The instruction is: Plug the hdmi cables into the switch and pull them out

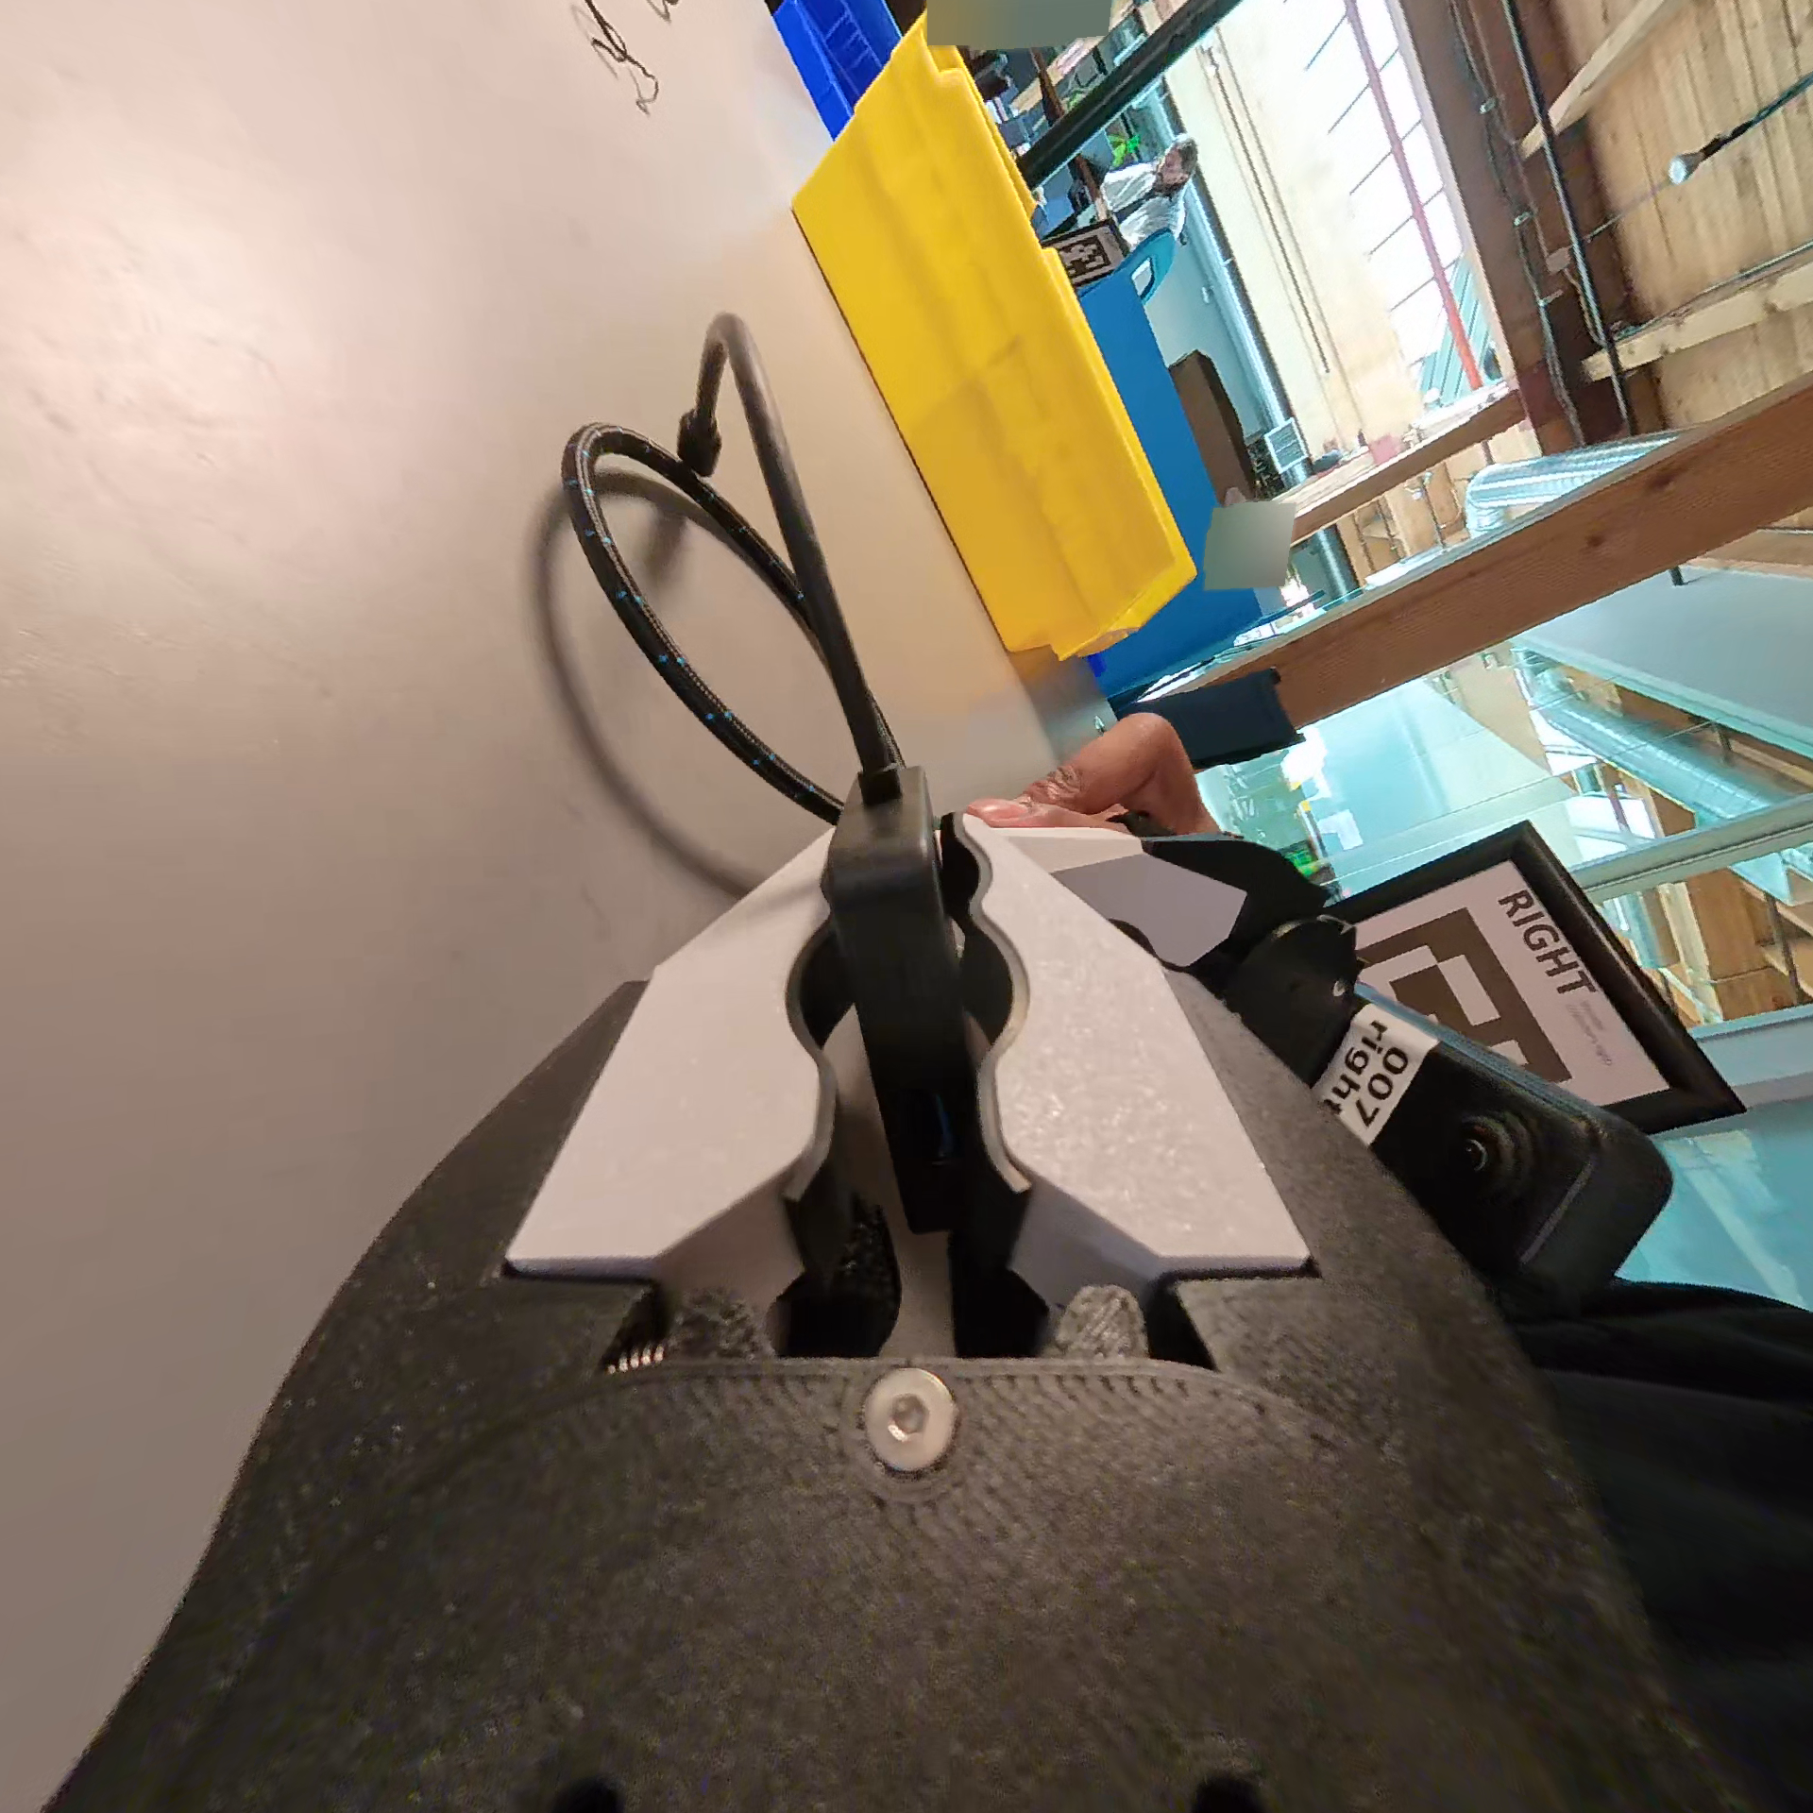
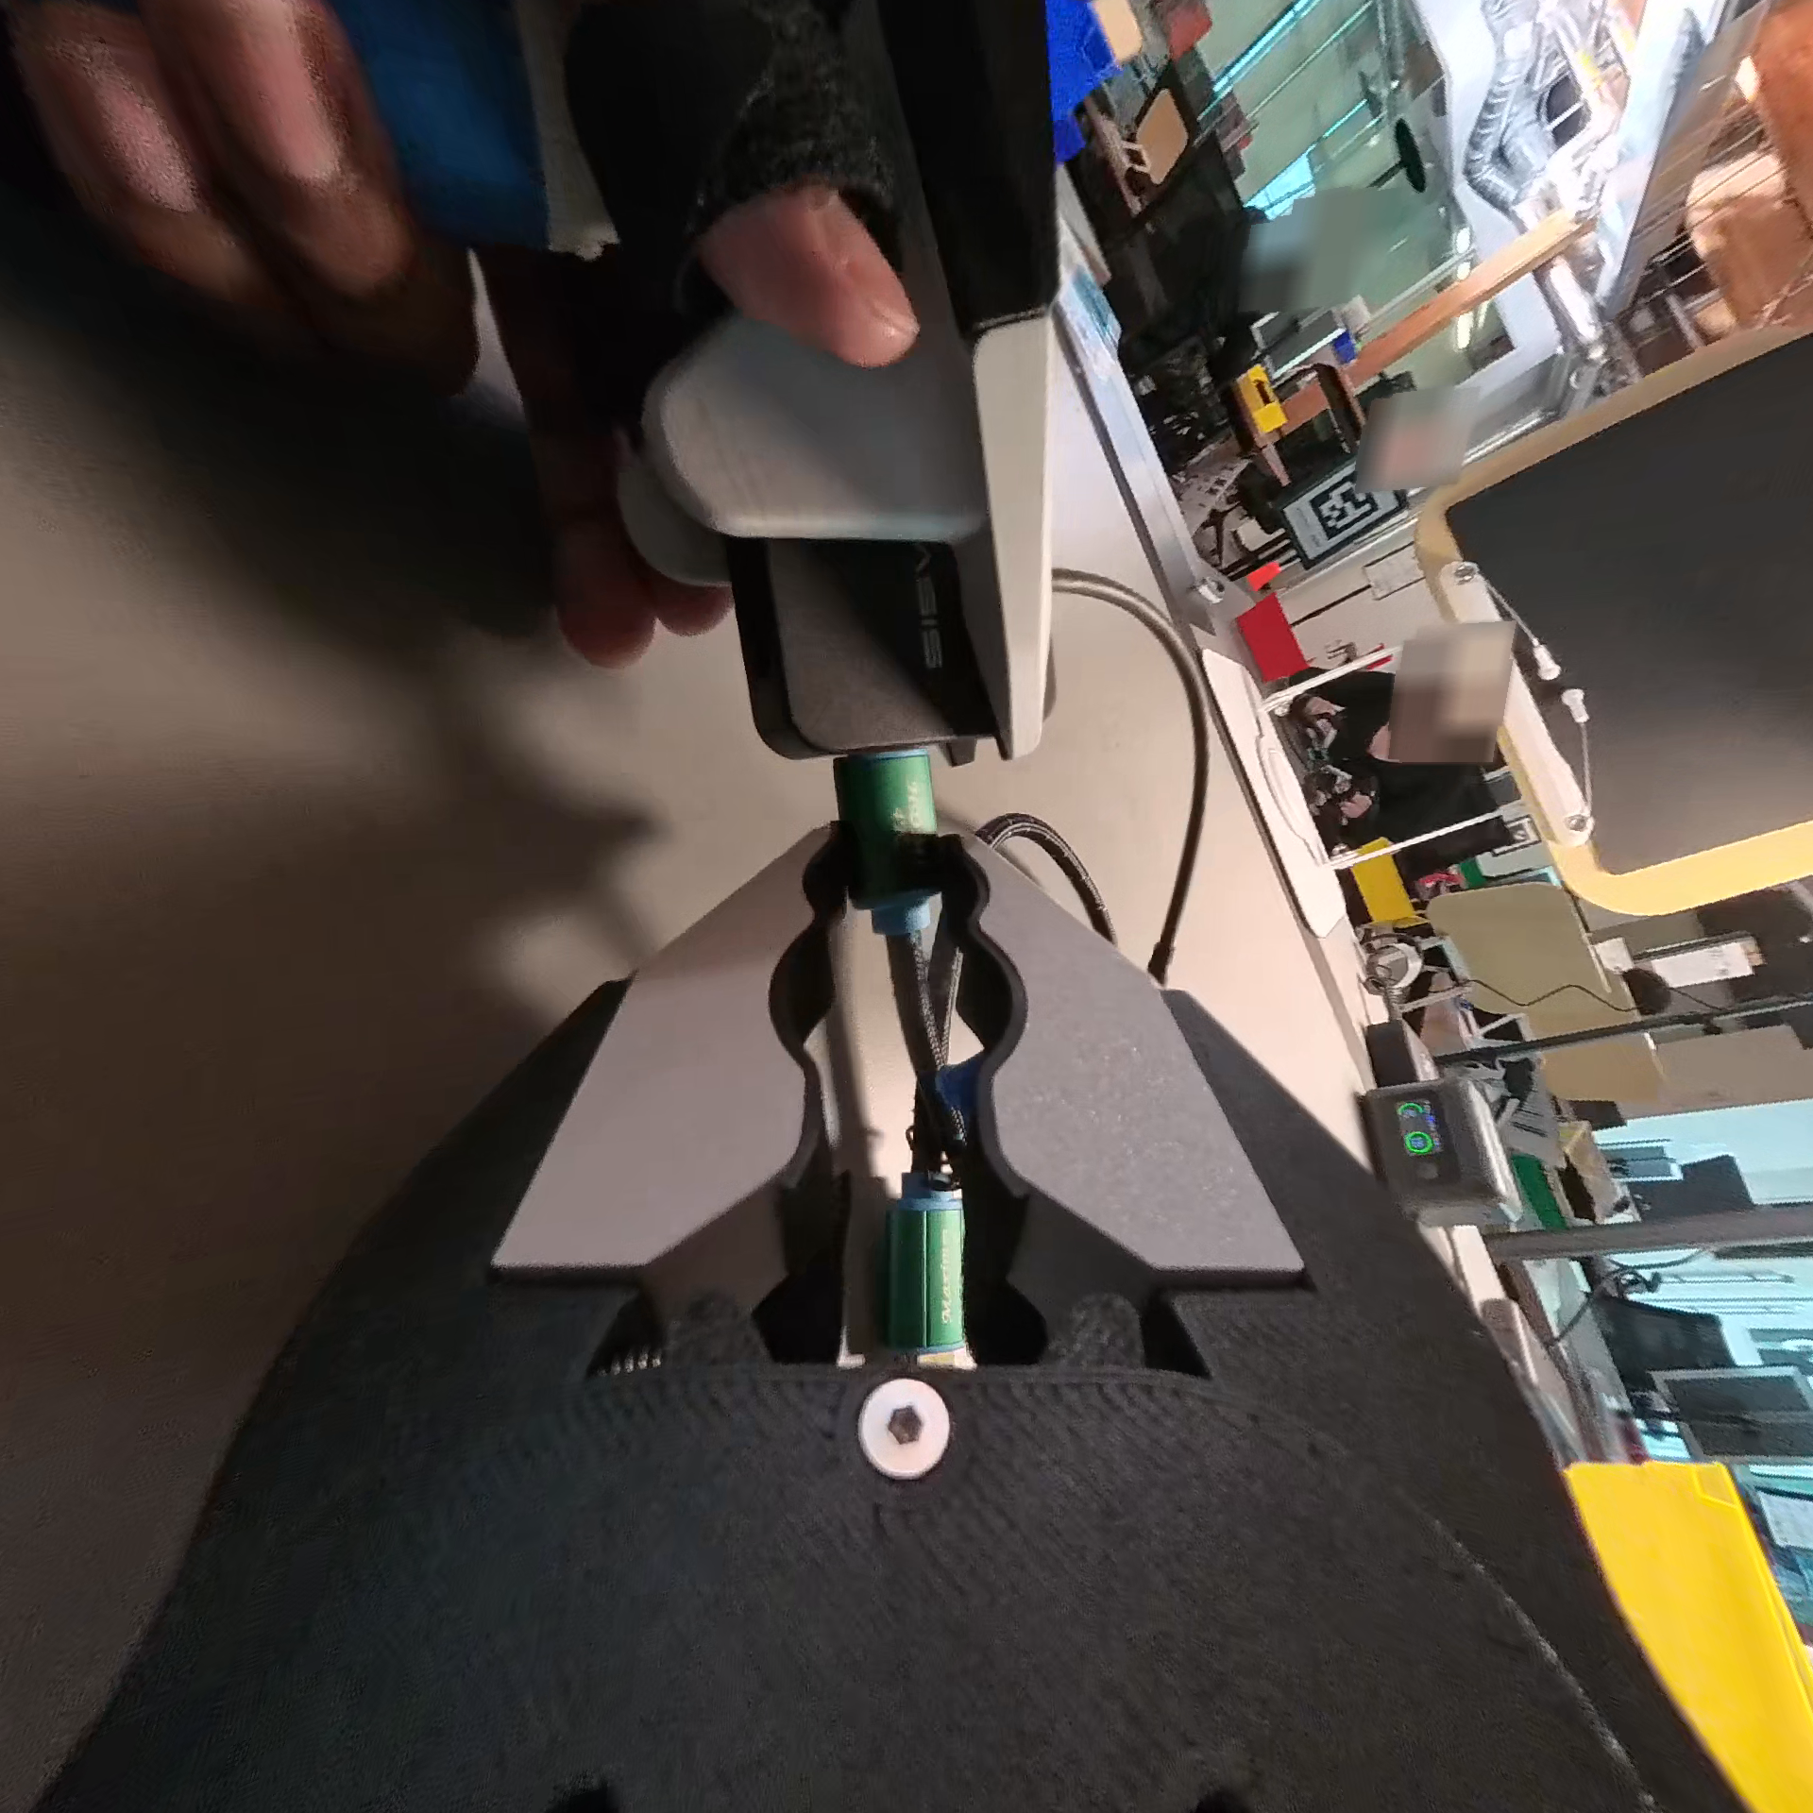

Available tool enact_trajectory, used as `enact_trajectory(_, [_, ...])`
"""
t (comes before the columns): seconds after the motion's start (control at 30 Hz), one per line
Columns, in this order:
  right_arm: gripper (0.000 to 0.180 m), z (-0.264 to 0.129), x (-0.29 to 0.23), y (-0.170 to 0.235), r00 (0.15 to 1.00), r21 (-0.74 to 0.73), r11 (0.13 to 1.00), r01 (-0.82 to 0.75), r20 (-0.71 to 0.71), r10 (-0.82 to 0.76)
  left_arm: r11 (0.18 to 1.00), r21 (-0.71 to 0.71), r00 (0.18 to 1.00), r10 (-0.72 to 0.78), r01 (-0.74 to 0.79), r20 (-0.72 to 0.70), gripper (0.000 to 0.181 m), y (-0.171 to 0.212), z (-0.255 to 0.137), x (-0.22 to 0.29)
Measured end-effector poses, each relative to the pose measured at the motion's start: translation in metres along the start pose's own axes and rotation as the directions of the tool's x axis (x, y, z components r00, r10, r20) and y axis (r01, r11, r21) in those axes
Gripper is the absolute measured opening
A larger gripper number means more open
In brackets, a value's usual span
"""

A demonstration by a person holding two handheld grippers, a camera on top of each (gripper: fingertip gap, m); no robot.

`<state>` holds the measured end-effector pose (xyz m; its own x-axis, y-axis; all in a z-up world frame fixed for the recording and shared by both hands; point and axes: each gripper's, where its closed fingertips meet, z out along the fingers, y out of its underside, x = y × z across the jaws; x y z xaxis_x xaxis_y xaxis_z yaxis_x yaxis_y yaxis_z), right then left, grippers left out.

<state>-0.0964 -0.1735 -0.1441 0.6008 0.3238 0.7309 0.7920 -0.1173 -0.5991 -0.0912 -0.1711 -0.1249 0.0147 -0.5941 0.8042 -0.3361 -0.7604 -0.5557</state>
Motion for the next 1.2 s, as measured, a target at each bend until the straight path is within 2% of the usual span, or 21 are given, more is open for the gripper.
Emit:
enact_trajectory(0.23, [0.018, 0.000, -0.003, 0.000, 1.000, 0.000, 1.000, 0.007, 0.022, -0.007, 0.999, -0.019, 0.996, 0.051, -0.050, 0.076, 0.022, 0.003, 0.003, -0.006])
enact_trajectory(0.43, [0.020, -0.001, -0.001, -0.003, 0.999, 0.022, 1.000, -0.011, 0.030, 0.011, 0.988, 0.039, 0.985, 0.143, -0.147, 0.094, 0.016, -0.002, 0.000, 0.001])
enact_trajectory(0.6, [0.021, -0.009, -0.003, -0.008, 0.996, 0.061, 0.998, -0.006, 0.087, 0.001, 0.990, 0.039, 0.990, 0.138, -0.139, 0.017, 0.014, 0.000, -0.004, 0.010])
enact_trajectory(0.7, [0.021, -0.019, -0.005, -0.010, 0.987, 0.087, 0.993, 0.083, 0.131, -0.094, 0.989, 0.007, 0.989, 0.145, -0.145, -0.025, 0.014, 0.005, -0.003, 0.016])
enact_trajectory(0.9, [0.021, -0.028, -0.007, -0.011, 0.967, 0.111, 0.991, 0.079, 0.234, -0.103, 0.985, -0.022, 0.982, 0.167, -0.169, -0.089, 0.013, 0.009, -0.003, 0.024])
enact_trajectory(1.07, [0.021, -0.025, 0.009, -0.007, 0.978, 0.081, 0.990, 0.112, 0.169, -0.125, 0.975, -0.011, 0.971, 0.218, -0.220, -0.102, 0.015, 0.006, -0.006, 0.029])
enact_trajectory(1.2, [0.021, -0.024, 0.008, -0.009, 0.977, 0.088, 0.983, 0.163, 0.123, -0.173, 0.990, -0.019, 0.977, 0.135, -0.140, -0.166, 0.015, 0.008, -0.012, 0.030])
